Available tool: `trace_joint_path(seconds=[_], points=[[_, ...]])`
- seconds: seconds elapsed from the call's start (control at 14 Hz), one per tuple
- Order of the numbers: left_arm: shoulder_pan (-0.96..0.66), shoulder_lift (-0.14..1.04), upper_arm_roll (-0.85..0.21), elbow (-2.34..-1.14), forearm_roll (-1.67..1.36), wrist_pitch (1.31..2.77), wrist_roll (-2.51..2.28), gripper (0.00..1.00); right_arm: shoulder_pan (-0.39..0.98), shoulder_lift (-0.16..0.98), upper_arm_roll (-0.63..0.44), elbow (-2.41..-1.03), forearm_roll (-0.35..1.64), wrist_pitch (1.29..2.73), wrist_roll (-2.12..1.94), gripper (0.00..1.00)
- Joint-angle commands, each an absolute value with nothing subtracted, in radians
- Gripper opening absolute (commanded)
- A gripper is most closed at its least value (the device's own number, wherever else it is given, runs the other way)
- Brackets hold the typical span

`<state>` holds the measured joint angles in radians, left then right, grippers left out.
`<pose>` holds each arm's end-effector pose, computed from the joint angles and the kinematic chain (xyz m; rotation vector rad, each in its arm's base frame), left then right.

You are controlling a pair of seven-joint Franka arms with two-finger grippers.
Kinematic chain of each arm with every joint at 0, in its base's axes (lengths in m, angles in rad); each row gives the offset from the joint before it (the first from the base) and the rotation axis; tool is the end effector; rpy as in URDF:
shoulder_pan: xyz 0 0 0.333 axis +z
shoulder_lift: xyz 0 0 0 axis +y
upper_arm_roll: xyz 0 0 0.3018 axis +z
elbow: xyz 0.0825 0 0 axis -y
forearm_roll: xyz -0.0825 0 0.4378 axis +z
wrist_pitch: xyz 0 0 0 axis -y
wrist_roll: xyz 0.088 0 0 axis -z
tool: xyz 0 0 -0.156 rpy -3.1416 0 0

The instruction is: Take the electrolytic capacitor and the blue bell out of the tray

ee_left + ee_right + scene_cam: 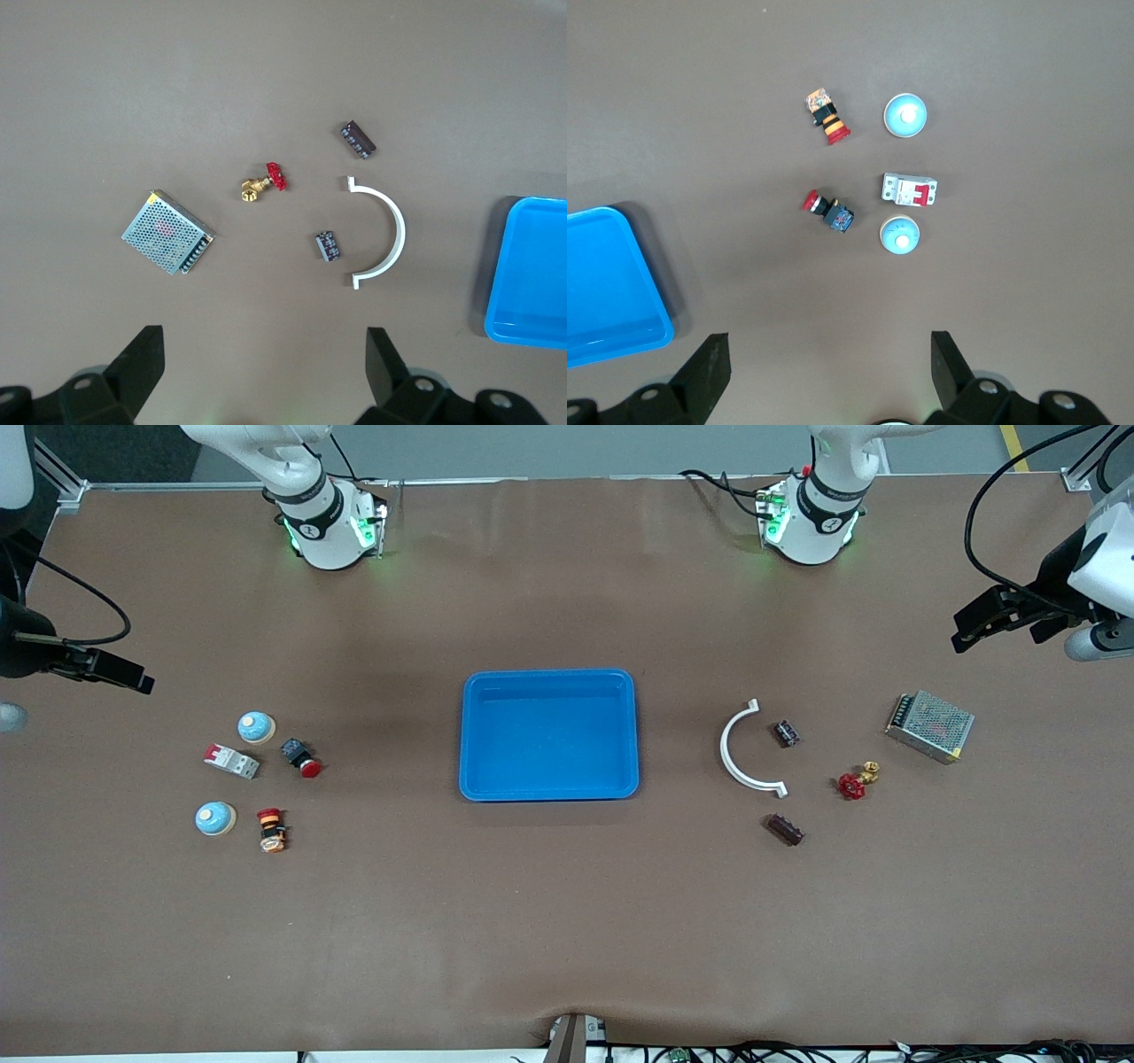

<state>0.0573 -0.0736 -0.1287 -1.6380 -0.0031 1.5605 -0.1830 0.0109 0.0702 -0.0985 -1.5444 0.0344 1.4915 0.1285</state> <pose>0.5832 -0.0442 0.5686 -3.1298 -0.1754 0.0057 0.6108 -0.0466 0.5262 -3.0926 0.3348 0.1920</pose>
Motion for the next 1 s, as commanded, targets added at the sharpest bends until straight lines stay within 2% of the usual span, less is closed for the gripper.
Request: trace_joint_path(seconds=[0.0, 0.43, 0.93], points=[[0.061, -0.074, -0.133, -1.629, -0.014, 1.563, -0.186, 1.0, 0.029, 0.077, -0.118, -1.447, 0.046, 1.437, 0.13, 1.0], [0.061, -0.074, -0.133, -1.629, -0.015, 1.575, -0.186, 1.0, 0.021, 0.078, -0.094, -1.278, 0.043, 1.348, 0.132, 1.0], [0.061, -0.074, -0.133, -1.631, -0.017, 1.592, -0.184, 1.0, 0.014, 0.084, -0.097, -1.27, 0.044, 1.359, 0.124, 1.0]])
